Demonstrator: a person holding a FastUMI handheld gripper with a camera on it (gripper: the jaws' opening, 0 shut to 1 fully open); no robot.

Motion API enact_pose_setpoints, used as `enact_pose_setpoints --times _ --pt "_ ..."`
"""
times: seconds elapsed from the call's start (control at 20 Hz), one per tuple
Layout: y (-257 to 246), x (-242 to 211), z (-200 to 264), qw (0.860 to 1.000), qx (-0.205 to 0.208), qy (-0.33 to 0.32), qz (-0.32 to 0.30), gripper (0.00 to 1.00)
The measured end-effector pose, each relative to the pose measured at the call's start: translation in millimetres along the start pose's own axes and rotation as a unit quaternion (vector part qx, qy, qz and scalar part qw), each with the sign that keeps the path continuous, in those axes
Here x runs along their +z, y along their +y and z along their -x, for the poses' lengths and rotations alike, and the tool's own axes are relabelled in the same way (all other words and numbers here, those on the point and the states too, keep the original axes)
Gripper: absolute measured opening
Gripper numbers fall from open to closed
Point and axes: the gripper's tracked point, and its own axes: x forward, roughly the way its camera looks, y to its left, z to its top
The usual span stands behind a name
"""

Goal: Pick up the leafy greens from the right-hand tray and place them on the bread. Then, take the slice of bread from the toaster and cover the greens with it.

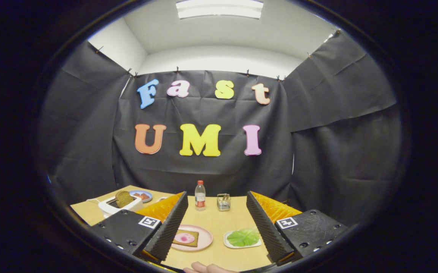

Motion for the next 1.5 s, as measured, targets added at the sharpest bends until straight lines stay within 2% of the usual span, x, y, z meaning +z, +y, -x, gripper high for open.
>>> enact_pose_setpoints --times 0.25,0.55,0.75,0.95,1.15,1.3,1.5 --pt "-15 -19 -19 1.0 -0.017 0.016 0.003 0.95" --pt "-61 -86 -86 0.995 -0.049 0.081 0.014 0.95" --pt "-106 -158 -142 0.984 -0.086 0.152 0.029 0.95" --pt "-156 -233 -189 0.962 -0.13 0.237 0.04 0.96" --pt "-164 -274 -210 0.952 -0.113 0.284 0.017 0.96" --pt "-154 -284 -220 0.953 -0.083 0.291 0.009 0.96" --pt "-152 -301 -230 0.945 -0.076 0.316 0.024 0.96"
